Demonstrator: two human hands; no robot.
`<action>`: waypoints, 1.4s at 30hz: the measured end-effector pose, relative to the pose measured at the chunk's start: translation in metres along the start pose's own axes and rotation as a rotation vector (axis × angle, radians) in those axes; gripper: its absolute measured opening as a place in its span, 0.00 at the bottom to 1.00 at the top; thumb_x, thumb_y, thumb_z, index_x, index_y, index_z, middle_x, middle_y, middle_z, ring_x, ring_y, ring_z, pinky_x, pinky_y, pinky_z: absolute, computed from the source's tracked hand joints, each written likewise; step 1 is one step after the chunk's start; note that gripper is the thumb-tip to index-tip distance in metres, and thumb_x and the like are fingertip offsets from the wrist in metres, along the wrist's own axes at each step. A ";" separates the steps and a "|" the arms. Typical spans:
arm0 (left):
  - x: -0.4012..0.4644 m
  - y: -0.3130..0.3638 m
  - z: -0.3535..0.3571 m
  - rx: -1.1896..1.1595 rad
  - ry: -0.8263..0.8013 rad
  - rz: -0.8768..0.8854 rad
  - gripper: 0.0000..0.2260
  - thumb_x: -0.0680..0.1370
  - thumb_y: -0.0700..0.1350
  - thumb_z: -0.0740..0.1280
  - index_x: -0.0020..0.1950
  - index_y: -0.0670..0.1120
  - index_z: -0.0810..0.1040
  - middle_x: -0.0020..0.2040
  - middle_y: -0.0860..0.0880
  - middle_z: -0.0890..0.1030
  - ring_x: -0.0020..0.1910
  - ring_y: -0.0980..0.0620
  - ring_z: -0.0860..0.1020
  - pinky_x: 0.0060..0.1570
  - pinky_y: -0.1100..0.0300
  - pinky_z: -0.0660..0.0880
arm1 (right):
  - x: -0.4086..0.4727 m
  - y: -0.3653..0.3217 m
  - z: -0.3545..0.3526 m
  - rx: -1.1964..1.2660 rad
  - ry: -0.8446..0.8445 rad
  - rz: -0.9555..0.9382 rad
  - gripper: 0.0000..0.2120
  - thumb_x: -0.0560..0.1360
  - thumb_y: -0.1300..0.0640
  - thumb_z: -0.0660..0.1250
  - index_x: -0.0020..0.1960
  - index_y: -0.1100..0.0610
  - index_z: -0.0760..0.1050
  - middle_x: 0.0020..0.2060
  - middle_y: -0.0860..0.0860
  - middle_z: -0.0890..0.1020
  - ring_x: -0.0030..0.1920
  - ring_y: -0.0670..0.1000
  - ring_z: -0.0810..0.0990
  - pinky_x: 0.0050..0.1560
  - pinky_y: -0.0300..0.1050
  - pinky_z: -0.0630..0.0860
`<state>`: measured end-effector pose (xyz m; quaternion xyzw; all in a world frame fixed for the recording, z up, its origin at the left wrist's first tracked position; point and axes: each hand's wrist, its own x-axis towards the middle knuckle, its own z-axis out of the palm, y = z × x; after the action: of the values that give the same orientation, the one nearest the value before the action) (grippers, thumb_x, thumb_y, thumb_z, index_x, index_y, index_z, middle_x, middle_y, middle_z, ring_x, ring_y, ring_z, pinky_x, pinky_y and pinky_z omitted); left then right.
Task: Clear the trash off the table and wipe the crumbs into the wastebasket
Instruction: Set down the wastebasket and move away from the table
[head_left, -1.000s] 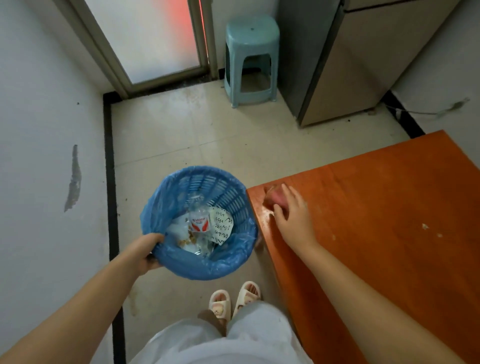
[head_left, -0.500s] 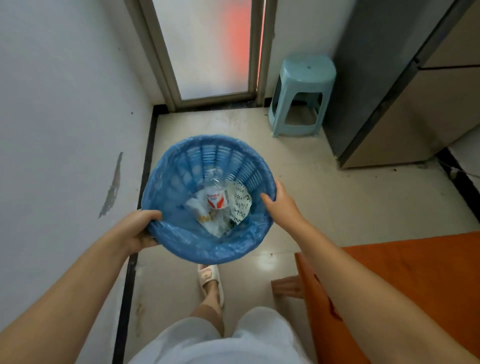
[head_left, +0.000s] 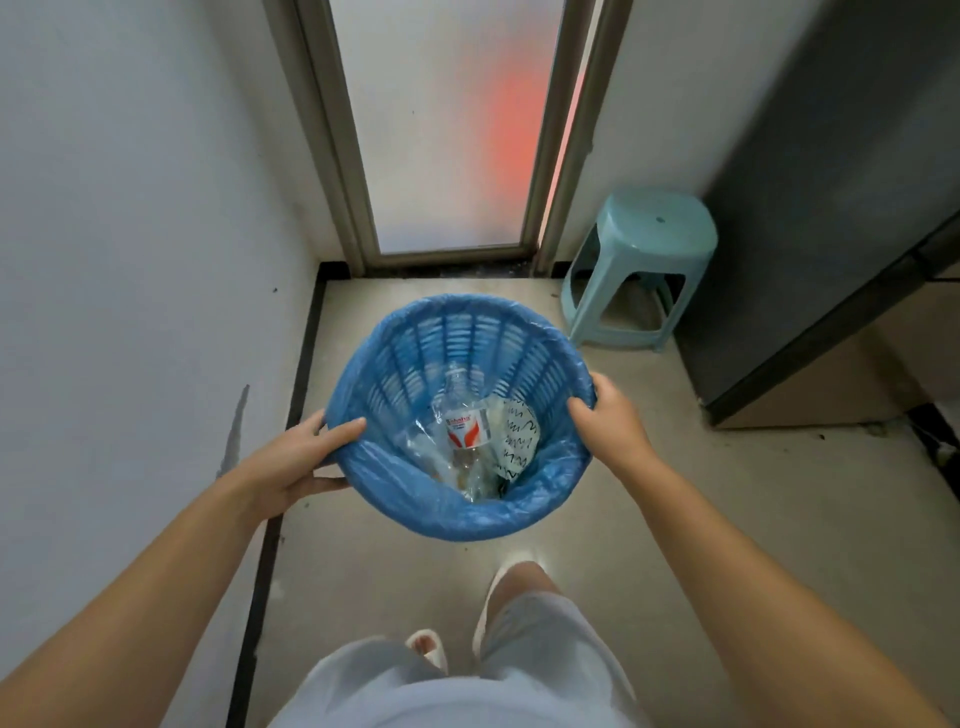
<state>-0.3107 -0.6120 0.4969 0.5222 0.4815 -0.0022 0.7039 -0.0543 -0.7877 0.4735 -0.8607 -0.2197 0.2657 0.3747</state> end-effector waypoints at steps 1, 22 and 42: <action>0.014 0.011 -0.001 -0.010 0.011 0.016 0.20 0.75 0.52 0.66 0.65 0.51 0.69 0.58 0.47 0.79 0.57 0.49 0.78 0.55 0.49 0.77 | 0.018 -0.006 -0.003 -0.003 0.000 -0.005 0.12 0.73 0.59 0.59 0.55 0.54 0.72 0.47 0.52 0.80 0.49 0.55 0.79 0.51 0.54 0.78; 0.316 0.236 -0.041 -0.464 0.555 0.174 0.07 0.78 0.37 0.63 0.52 0.48 0.75 0.47 0.48 0.79 0.43 0.50 0.79 0.41 0.58 0.76 | 0.457 -0.194 0.039 -0.127 -0.281 -0.183 0.09 0.75 0.56 0.59 0.55 0.50 0.67 0.41 0.45 0.76 0.45 0.52 0.79 0.48 0.55 0.80; 0.540 0.325 -0.233 -0.765 0.802 -0.198 0.18 0.78 0.33 0.60 0.67 0.43 0.70 0.53 0.44 0.79 0.46 0.48 0.79 0.41 0.56 0.77 | 0.770 -0.357 0.291 -0.166 -0.857 0.119 0.10 0.76 0.65 0.61 0.56 0.57 0.70 0.45 0.55 0.81 0.45 0.55 0.82 0.35 0.41 0.81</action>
<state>-0.0141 -0.0227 0.3696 0.1422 0.7247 0.3053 0.6012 0.2874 0.0330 0.3520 -0.7112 -0.3258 0.6012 0.1631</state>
